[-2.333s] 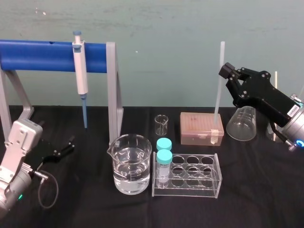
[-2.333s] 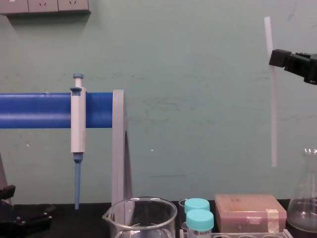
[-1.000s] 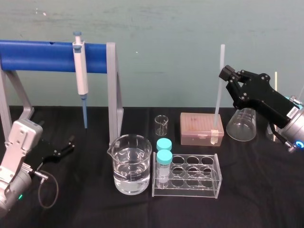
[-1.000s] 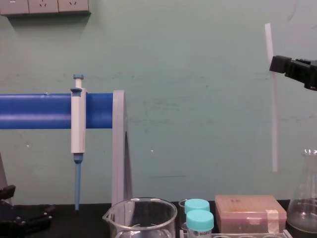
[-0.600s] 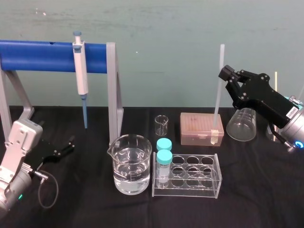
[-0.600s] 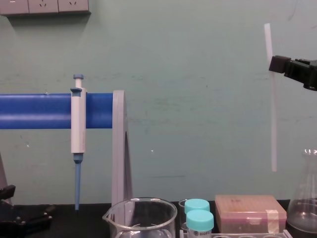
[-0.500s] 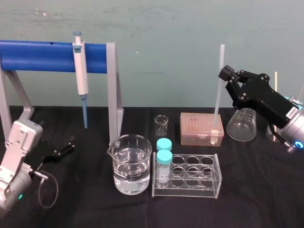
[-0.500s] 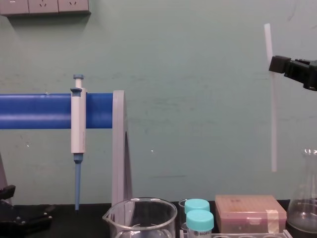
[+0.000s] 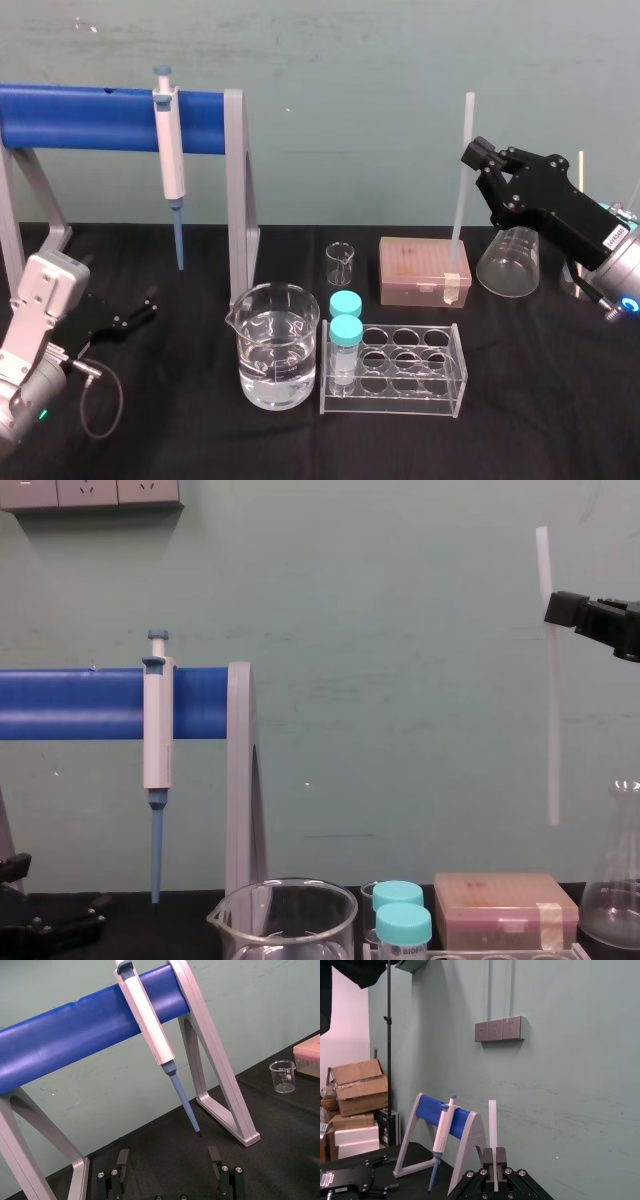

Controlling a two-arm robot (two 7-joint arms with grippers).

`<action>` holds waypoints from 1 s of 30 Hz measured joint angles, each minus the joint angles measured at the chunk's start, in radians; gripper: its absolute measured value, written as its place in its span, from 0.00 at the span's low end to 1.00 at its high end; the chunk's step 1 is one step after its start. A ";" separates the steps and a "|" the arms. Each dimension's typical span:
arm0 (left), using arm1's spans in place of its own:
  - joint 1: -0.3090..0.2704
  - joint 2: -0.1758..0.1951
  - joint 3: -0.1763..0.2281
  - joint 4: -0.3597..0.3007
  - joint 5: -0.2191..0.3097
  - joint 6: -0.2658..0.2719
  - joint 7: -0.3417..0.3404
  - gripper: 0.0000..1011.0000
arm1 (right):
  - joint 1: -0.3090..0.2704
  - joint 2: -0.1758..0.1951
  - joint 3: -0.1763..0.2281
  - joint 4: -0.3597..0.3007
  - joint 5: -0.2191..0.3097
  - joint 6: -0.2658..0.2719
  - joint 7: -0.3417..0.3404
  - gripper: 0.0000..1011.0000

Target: Pick up the stirring rod with one hand, then place it down.

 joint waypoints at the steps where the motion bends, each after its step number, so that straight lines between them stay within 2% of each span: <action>1: 0.000 0.000 0.000 0.000 0.000 0.000 0.000 0.99 | 0.000 0.000 0.000 0.000 0.000 0.000 0.000 0.04; 23: 0.000 0.000 0.000 0.000 0.000 0.000 0.000 0.99 | -0.010 0.002 0.001 -0.004 0.005 0.000 0.003 0.04; 30: 0.000 0.000 0.000 0.000 0.000 0.000 0.000 0.99 | -0.008 0.005 -0.004 0.008 0.036 -0.010 0.048 0.04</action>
